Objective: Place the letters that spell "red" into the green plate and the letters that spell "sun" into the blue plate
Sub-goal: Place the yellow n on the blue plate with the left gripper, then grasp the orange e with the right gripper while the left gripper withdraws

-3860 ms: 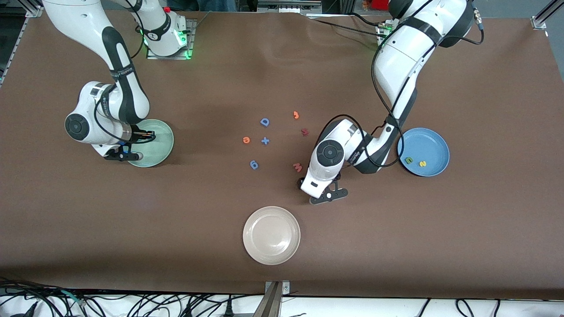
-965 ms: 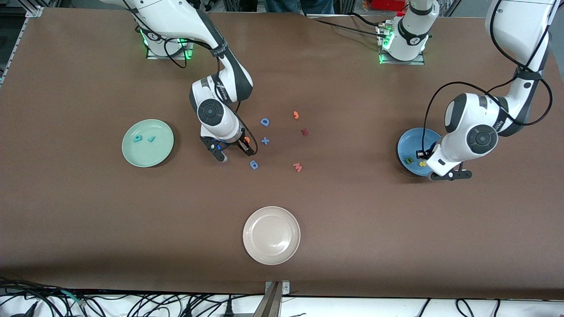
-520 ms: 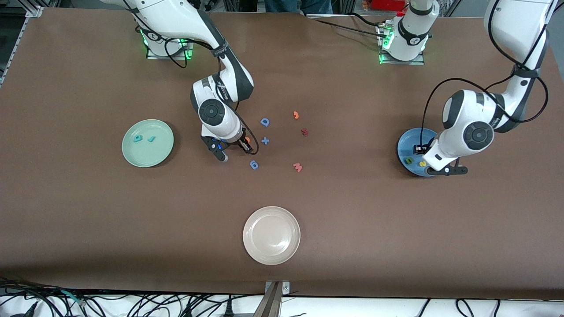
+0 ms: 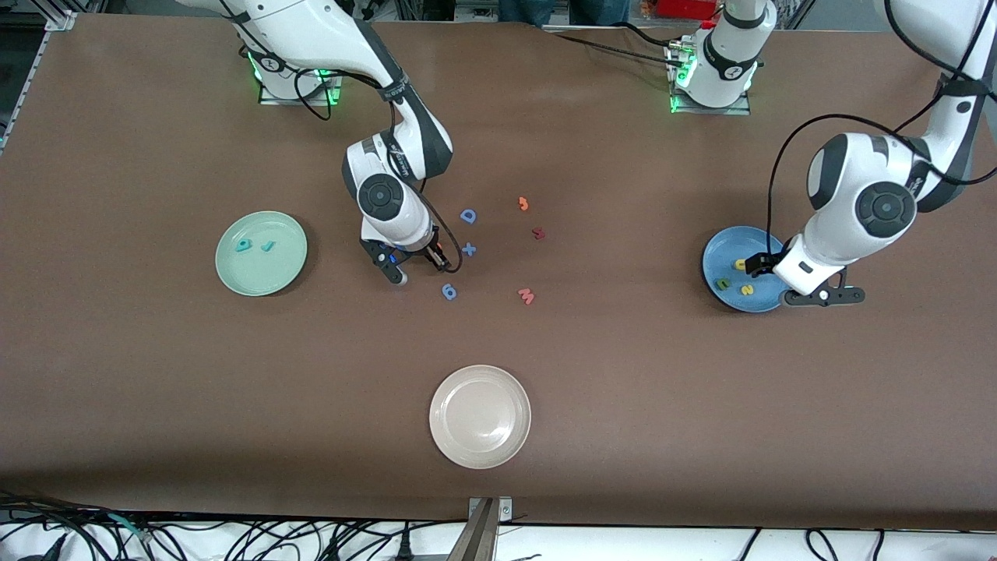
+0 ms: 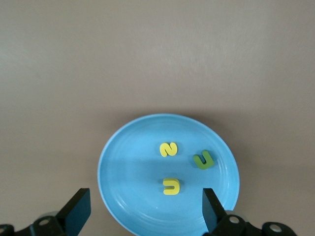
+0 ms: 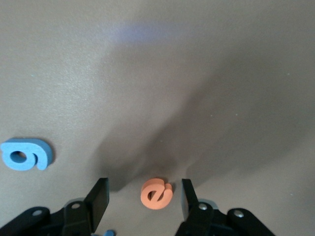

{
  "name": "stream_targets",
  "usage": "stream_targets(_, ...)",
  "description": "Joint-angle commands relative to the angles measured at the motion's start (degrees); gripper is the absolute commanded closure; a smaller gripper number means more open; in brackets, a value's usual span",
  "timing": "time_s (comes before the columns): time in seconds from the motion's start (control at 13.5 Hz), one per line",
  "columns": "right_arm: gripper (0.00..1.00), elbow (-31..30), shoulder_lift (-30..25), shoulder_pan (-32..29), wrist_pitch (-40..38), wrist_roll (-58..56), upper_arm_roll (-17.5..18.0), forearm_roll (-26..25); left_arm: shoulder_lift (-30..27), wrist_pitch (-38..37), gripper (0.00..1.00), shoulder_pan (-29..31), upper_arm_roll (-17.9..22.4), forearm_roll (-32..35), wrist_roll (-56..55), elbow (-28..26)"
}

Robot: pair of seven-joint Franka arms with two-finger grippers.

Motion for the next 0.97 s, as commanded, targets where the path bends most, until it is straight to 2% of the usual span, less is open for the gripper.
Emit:
stream_targets(0.0,0.33,1.34,1.16,0.69,0.44,0.79,-0.39,0.78,-5.75,-4.65,0.0,-1.0,0.01,-3.44,0.93,-0.91)
stream_targets(0.07,0.39,1.34,1.16,0.61,0.44,0.7,-0.31,0.78,-7.15,-5.46,0.0,-2.4,0.36,-5.47,0.85,-0.56)
stream_targets(0.22,0.6,1.34,1.16,0.61,0.44,0.35,-0.31,0.7,-9.01,-9.31,0.0,-4.6,1.94,-6.63,0.93,1.53)
stream_targets(0.3,0.72,1.34,1.16,0.61,0.44,-0.26,-0.31,0.7,-9.01,-13.68,0.0,-5.05,2.55,-6.89,1.37,4.6)
stream_targets(0.52,0.89,1.33,1.16,0.61,0.36,-0.88,-0.39,0.61,-8.84,-23.37,0.0,-5.66,4.31,-11.54,4.87,14.09)
stream_targets(0.74,0.94,1.34,1.16,0.52,0.27,-1.06,-0.39,0.52,-7.96,-25.76,0.0,-7.41,7.55,-12.78,5.24,18.94)
stream_targets(0.89,0.94,2.03,0.46,-0.01,-0.61,-1.84,-0.57,0.52,-8.05,-27.43,0.0,-10.93,12.91,-12.69,5.67,20.96)
